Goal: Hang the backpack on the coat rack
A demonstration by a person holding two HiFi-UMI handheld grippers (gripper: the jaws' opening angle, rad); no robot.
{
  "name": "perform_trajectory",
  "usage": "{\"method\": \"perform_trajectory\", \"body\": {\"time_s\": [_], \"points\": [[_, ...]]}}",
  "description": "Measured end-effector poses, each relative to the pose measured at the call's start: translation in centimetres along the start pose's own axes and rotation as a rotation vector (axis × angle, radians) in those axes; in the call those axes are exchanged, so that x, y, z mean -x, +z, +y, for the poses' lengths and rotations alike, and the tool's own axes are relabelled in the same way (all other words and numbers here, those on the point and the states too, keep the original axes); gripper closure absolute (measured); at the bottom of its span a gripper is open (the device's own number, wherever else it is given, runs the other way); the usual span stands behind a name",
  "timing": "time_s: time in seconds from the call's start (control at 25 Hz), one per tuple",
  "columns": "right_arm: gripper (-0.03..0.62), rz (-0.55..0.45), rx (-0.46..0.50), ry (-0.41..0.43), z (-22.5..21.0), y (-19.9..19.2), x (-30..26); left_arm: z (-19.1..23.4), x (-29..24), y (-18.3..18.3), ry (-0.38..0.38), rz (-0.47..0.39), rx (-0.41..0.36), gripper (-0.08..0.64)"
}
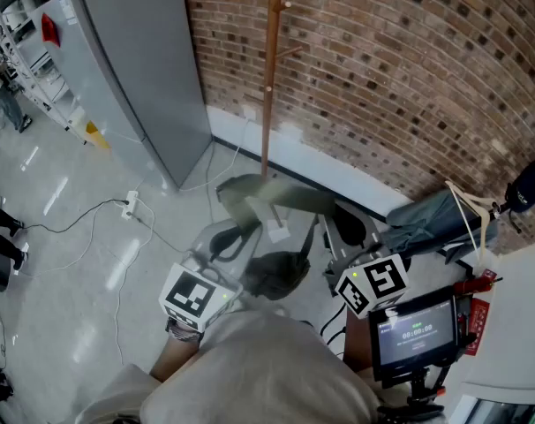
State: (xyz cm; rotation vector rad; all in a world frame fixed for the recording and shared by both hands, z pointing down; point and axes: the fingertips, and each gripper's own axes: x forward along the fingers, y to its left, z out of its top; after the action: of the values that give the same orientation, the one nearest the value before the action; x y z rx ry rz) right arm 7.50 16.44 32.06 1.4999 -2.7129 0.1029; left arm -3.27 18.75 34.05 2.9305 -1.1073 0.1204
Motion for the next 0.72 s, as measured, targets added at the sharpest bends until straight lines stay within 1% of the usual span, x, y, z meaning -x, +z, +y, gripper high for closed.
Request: {"method": "perform_trajectory", "body": {"time_s": [0.2,0.4,0.56,0.72], "points": [[0.586,-0.002,-0.029,-0.006,0.3,-0.5,-0.1,0.9,0.7,-0.4,0.024,0.000,0.035,0.546],[0.584,-0.020,-0.066,0.001,0.4,-0.4,-0.9,2.9,1.0,-0.4,0.059,0.001,0.042,0.546],[0.584,-0.021,-0.064,0.014,0.9,-0.3,-2.1,4.7,1.2,-0.5,0.082,0.003,0.043,0.546],[0.584,-0.012,-0.049,0.012,1.5,-0.3,-3.4,6.1,1.3,-0.6,0.074,0.016,0.036,0.546]]}}
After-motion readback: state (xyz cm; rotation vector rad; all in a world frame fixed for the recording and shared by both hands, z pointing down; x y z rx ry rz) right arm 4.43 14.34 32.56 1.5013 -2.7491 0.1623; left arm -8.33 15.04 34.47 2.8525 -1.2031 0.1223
